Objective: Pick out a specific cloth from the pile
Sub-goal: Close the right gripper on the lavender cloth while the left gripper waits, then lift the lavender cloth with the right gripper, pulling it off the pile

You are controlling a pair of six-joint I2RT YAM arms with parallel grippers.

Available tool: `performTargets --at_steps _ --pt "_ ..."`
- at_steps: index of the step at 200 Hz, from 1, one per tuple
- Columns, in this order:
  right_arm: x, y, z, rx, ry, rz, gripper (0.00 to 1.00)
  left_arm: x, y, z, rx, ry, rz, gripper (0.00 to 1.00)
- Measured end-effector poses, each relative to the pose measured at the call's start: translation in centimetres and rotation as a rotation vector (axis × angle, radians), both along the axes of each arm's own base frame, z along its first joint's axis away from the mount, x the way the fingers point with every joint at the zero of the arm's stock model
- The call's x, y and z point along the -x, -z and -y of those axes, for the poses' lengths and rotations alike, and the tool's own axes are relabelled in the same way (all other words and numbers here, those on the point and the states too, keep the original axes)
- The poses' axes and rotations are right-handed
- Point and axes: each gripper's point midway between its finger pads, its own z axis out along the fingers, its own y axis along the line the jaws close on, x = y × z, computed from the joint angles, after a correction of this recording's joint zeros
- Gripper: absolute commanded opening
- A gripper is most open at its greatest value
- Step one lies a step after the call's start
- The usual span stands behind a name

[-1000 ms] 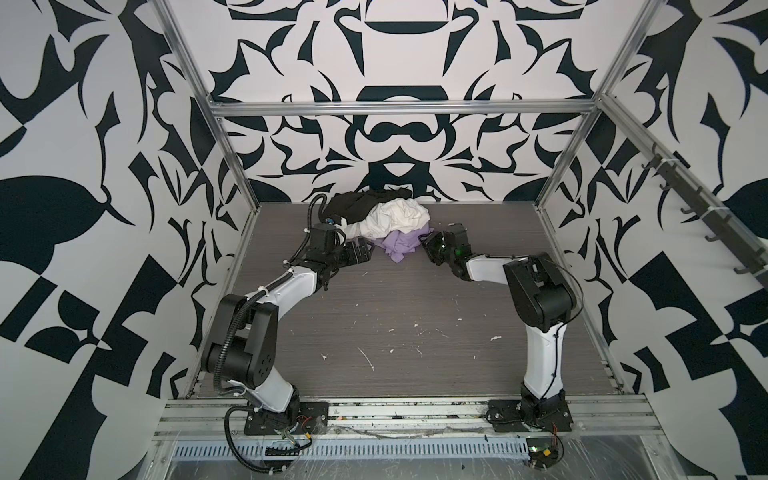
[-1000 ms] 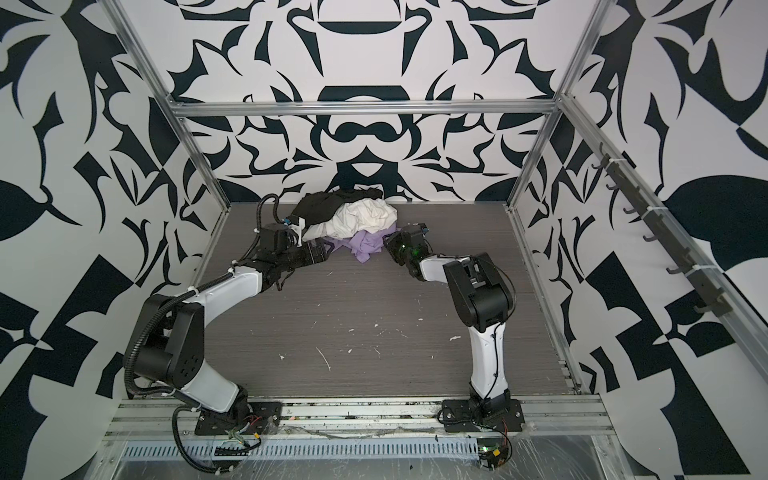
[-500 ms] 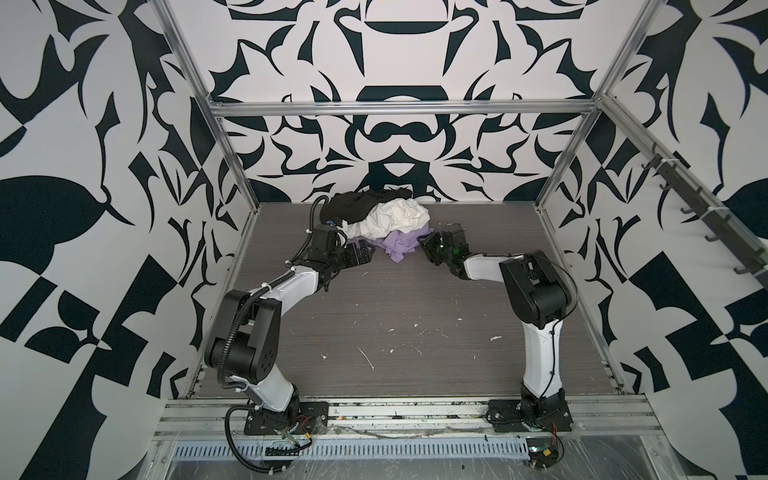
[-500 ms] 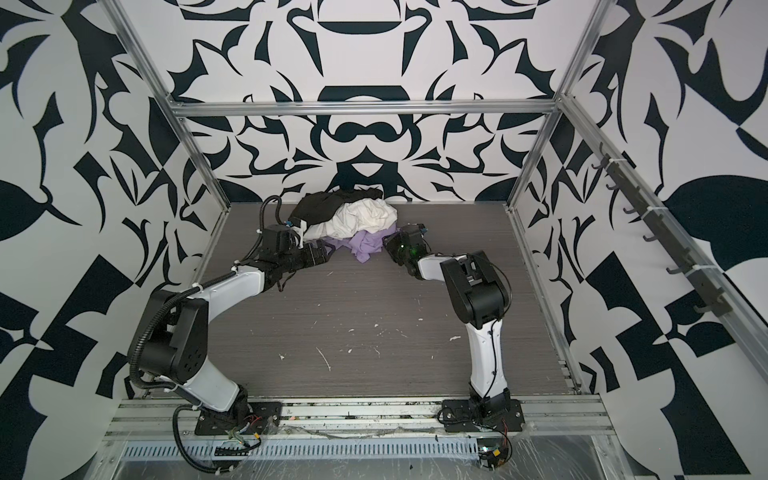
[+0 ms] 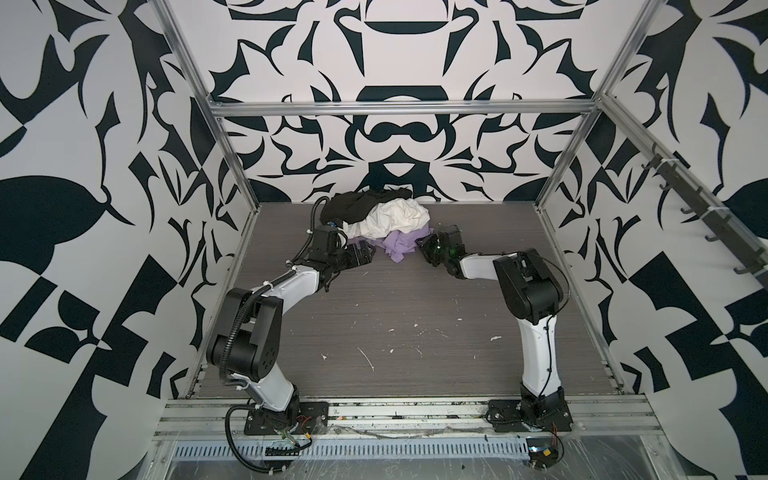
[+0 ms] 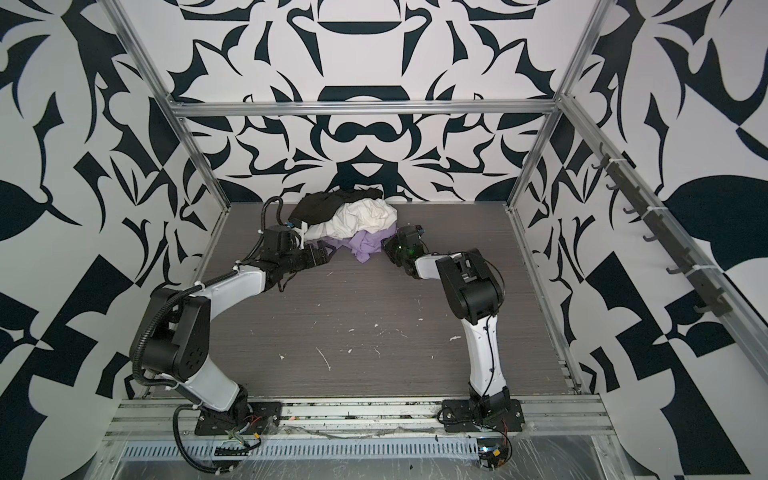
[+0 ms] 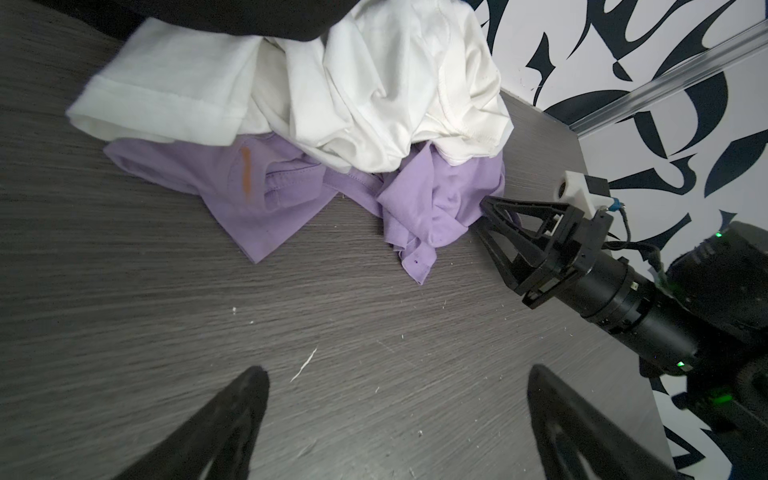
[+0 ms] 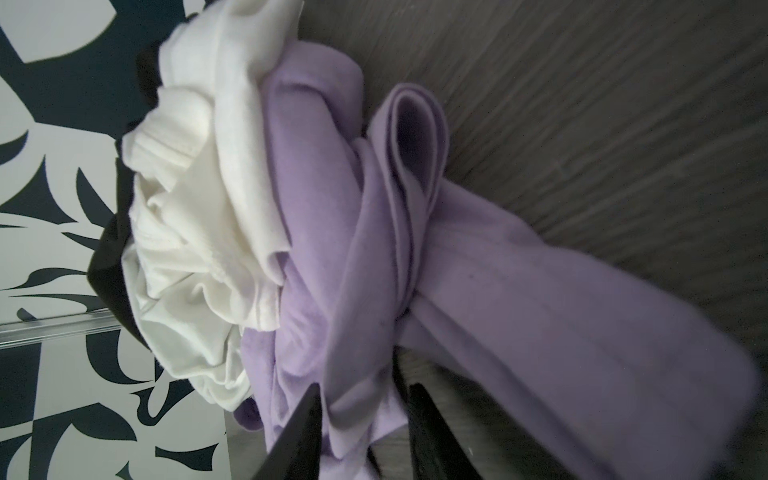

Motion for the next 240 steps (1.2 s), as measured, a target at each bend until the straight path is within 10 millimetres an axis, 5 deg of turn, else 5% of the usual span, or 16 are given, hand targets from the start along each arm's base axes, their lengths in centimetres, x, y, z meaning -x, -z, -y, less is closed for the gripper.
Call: performTargets --at_steps 127,240 --pt "0.05 0.1 -0.03 0.019 -0.004 0.002 0.04 0.02 -0.01 0.03 0.004 0.0 -0.003 0.99" --pt "0.11 0.18 -0.1 0.038 -0.012 0.01 0.0 0.02 -0.01 0.03 0.006 -0.003 -0.005 0.99"
